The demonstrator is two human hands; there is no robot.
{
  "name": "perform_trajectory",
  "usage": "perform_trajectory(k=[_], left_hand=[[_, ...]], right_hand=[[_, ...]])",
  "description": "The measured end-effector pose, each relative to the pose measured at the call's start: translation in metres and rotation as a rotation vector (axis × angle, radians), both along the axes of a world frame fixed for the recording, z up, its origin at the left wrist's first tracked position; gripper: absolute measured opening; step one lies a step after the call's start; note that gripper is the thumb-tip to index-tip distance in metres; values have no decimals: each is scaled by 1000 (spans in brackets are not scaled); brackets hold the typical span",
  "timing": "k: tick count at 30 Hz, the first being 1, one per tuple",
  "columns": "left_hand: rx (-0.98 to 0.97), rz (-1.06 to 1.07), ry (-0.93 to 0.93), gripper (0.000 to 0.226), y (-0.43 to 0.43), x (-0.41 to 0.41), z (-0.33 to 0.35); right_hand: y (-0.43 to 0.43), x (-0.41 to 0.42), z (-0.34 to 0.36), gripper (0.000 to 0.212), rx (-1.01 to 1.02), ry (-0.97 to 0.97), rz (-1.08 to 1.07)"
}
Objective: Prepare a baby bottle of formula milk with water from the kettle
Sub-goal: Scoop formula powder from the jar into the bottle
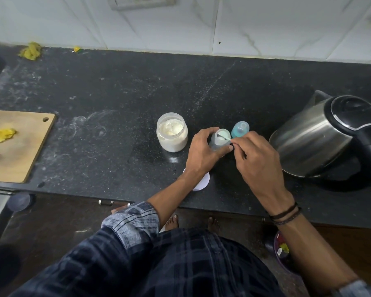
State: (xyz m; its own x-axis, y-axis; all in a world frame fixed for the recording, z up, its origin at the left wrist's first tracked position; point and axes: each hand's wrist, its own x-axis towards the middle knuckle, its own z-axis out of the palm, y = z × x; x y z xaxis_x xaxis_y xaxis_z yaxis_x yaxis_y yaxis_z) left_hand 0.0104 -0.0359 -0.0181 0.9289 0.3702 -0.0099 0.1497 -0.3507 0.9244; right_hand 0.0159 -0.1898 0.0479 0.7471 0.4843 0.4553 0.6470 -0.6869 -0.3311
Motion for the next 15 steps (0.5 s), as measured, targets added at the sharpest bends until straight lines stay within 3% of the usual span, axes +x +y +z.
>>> perform_trajectory(k=[15], left_hand=[[33,-19,-29,54,3,2,-11]], right_hand=[[-3,-2,-8,7,18,-71,28]])
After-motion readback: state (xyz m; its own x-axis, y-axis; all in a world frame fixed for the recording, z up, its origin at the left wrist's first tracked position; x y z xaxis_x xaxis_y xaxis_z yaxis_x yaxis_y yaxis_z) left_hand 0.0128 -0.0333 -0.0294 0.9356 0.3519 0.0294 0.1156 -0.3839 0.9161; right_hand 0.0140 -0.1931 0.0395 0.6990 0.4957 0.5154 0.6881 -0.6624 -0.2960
